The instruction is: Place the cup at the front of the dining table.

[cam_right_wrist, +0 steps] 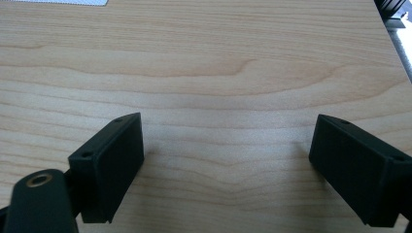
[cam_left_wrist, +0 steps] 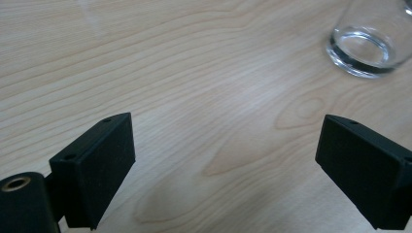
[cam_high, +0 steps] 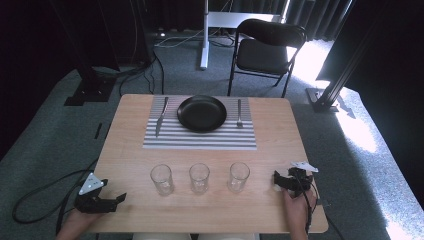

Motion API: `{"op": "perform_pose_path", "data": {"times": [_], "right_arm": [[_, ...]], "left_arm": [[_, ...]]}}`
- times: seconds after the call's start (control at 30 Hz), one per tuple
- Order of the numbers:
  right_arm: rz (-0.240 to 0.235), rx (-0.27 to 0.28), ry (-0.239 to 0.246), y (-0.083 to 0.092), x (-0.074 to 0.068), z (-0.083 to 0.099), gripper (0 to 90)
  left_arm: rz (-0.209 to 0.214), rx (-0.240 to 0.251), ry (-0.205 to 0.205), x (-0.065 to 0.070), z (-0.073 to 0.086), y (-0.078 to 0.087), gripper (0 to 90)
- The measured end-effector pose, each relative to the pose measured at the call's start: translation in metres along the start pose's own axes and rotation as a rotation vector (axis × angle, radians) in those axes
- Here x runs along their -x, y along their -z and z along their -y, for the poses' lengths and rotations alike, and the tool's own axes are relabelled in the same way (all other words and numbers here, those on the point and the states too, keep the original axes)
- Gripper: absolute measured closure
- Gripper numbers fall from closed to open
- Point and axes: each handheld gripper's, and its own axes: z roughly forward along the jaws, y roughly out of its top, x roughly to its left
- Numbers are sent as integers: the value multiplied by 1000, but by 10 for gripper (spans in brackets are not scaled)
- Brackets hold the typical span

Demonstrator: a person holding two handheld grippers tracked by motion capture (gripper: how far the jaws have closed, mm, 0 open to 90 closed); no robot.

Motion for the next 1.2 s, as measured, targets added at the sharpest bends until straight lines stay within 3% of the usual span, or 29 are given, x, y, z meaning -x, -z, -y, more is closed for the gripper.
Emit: {"op": "perform_pose_path", "data": {"times": [0.23,0.67,0.87,1.07,1.2], "right_arm": [[0,0,0,0,0,0,120],[0,0,0,0,0,0,120],[0,0,0,0,0,0,120],[0,0,0,0,0,0,120],[0,0,0,0,0,0,120]], "left_arm": [[48,-2,-40,13,-6,-2,76],[88,-8,-112,35,-14,-8,76],[107,5,-115,40,-18,-9,76],[140,-15,-154,51,-23,-16,76],[166,12,-148,58,-29,-19,77]]}}
